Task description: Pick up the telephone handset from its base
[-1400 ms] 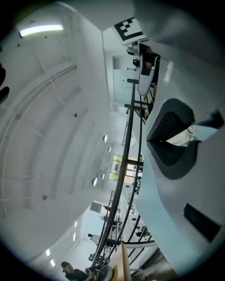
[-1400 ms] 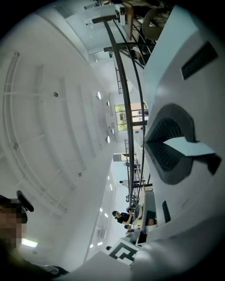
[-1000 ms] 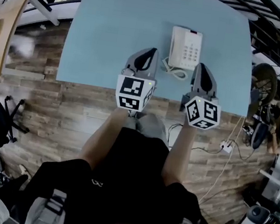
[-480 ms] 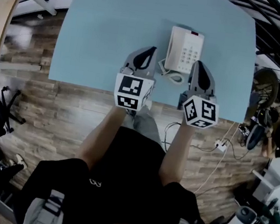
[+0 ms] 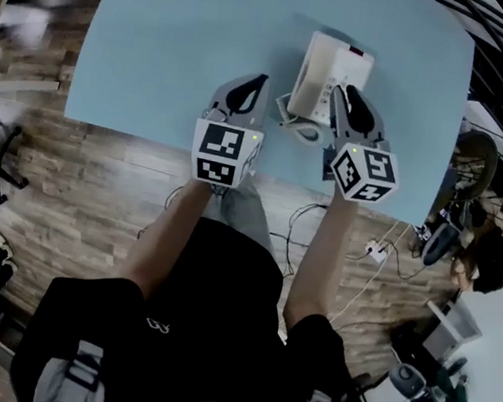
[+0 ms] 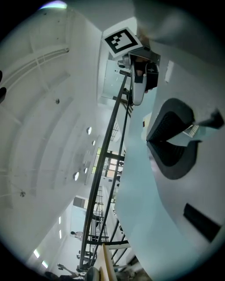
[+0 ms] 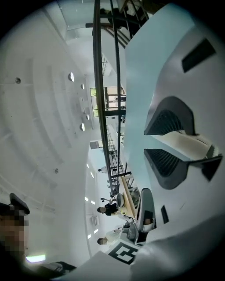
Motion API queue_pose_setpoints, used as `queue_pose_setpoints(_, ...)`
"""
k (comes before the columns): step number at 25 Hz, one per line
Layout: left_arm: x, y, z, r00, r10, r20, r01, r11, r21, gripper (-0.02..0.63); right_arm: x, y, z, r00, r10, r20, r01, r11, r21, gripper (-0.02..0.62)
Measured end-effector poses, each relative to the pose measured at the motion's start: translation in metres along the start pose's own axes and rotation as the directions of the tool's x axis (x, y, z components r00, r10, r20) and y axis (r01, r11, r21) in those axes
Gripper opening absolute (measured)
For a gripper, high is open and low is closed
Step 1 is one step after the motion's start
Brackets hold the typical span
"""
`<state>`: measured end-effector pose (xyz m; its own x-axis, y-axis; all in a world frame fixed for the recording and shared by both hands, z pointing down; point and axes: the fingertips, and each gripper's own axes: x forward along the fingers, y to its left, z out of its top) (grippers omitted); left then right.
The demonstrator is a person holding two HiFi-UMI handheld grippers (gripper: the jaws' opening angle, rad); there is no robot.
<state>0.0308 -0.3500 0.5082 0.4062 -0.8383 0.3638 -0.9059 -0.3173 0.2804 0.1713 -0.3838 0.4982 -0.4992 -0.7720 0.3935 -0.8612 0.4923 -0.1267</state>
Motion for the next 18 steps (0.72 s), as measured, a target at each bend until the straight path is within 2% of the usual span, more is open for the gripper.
queue_pose_setpoints(3,0.004,0.004,-0.008,1.000,0.008,-0.015,-0.008,1.000,-0.012,-0.002,0.025,-0.006,-0.021,0.995,0.039,-0.093,-0.039,0.999,0.003,0.118)
queue_pose_setpoints(5,0.006,0.007,-0.013,0.999,0.017,-0.027,-0.018,1.000,-0.018,-0.002,0.040,-0.011,-0.039,0.983,0.068,-0.168,-0.066,0.998,0.018,0.173)
queue_pose_setpoints(9,0.007,0.017,-0.024,0.998,0.043,-0.048,-0.045,0.998,-0.033,-0.002,0.059,-0.021,-0.069,0.959,0.094,-0.269,-0.073,0.994,0.086,0.196)
queue_pose_setpoints(12,0.007,0.024,-0.026,0.997,0.059,-0.053,-0.061,0.997,-0.039,-0.002,0.068,-0.023,-0.082,0.948,0.109,-0.298,-0.065,0.986,0.156,0.198)
queue_pose_setpoints(18,0.008,0.028,-0.032,0.995,0.075,-0.062,-0.078,0.995,-0.057,-0.002,0.072,-0.023,-0.088,0.946,0.167,-0.278,-0.083,0.954,0.289,0.196)
